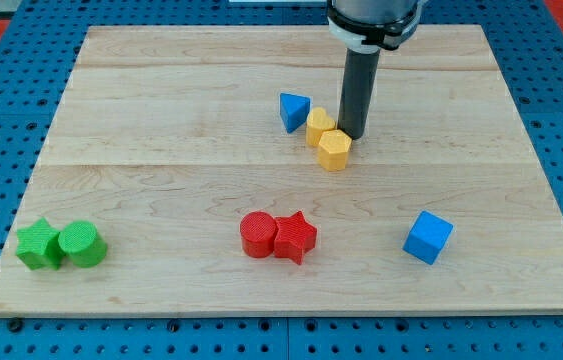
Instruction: Move the blue cube towards the yellow hexagon
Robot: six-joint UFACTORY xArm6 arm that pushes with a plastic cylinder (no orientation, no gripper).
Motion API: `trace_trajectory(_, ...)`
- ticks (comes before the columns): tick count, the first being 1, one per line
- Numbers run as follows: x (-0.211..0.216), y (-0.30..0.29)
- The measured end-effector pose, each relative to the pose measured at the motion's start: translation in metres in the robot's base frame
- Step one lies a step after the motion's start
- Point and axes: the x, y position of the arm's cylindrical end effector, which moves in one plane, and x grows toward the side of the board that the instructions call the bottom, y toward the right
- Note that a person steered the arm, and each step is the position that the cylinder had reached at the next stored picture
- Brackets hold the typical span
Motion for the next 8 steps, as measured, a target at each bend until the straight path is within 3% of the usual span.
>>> trace_trajectory(1,0.001,0.017)
trace_trajectory(2,0.019,0.101)
trace_trajectory(3,0.058,0.172)
trace_trajectory(4,0.125,0.188)
trace_trajectory(5,0.192,0.181)
trace_trajectory(6,0.197,0.143)
trace_trajectory(8,0.160,0.058)
